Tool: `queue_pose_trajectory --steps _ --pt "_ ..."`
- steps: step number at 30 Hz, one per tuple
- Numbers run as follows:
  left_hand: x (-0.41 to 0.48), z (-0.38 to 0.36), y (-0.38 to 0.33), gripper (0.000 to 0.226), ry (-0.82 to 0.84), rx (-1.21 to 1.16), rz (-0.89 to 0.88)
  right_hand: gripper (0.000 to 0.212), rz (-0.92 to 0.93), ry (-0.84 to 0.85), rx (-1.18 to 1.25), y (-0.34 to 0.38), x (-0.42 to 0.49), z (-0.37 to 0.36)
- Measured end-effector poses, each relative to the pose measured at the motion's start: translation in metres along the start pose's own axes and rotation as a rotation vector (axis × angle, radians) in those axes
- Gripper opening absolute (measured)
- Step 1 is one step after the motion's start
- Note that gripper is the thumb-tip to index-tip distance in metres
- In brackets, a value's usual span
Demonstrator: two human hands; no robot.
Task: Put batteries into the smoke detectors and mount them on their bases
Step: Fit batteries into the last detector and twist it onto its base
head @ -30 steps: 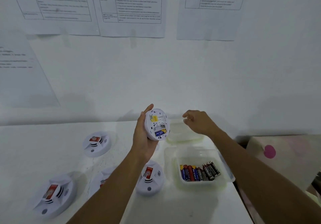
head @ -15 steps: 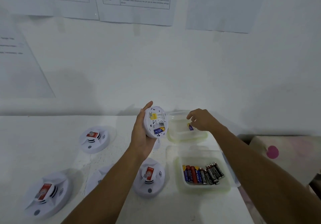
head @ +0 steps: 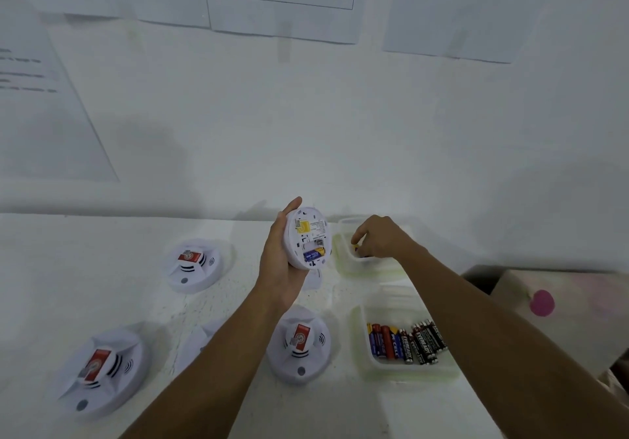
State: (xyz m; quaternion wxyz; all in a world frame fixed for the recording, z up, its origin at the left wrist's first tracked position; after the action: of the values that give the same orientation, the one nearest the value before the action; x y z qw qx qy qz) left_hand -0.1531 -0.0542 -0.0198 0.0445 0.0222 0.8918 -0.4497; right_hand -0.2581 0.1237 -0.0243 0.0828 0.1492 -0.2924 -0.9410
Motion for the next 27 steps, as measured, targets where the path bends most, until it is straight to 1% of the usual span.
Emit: queue_pose_trajectory --steps 2,4,7,9,11,12,14,18,23,25,27 --pt "-0.002 0.0 -0.002 0.05 0.0 0.003 -0.002 0.022 0.008 -0.02 0.043 0.002 -0.004 0.002" --pt "-0.004 0.0 -0.004 0.048 0.002 -0.006 -0.002 0.019 0.036 -0.074 0.17 0.007 -0.012 0.009" --pt "-0.006 -0.001 -0.006 0.041 0.002 -0.019 -0.004 0.018 0.156 -0.199 0.345 0.026 -0.036 0.028" --pt "-0.007 -0.002 -0.007 0.038 -0.004 -0.018 -0.001 0.022 0.244 -0.279 0.512 0.043 -0.059 0.038" --pt "-0.01 -0.005 -0.006 0.038 -0.004 -0.016 0.004 0.025 0.323 -0.274 0.72 0.059 -0.084 0.038" --pt "-0.011 -0.006 -0.005 0.037 -0.003 -0.012 0.006 0.023 0.361 -0.256 0.777 0.067 -0.095 0.033" --pt "-0.014 -0.01 -0.004 0.038 0.003 -0.008 0.004 0.02 0.414 -0.23 0.804 0.078 -0.114 0.018" --pt "-0.027 -0.016 -0.005 0.043 0.021 0.052 -0.016 0.013 0.466 -0.257 0.754 0.086 -0.137 -0.014" --pt "-0.044 -0.014 -0.008 0.041 0.031 0.096 -0.029 0.016 0.543 -0.304 0.724 0.087 -0.154 -0.026" --pt "-0.051 -0.016 -0.009 0.042 0.049 0.099 -0.036 0.02 0.506 -0.289 0.767 0.087 -0.158 -0.027" --pt "-0.057 -0.02 -0.01 0.044 0.067 0.086 -0.038 0.032 0.428 -0.272 0.831 0.087 -0.159 -0.029"
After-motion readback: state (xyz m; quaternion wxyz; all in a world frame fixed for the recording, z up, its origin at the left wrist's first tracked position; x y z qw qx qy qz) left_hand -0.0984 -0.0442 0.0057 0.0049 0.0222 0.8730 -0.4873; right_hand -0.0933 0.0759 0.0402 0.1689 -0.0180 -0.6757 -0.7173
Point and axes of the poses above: each hand's wrist, its own x-axis towards the middle knuckle, its own z-axis out of the back of the hand, y = z × x, the point moved 5 cm from there along x, towards the middle knuckle, and after that the axes turned 14 degrees about x, right-handed, at the moved point
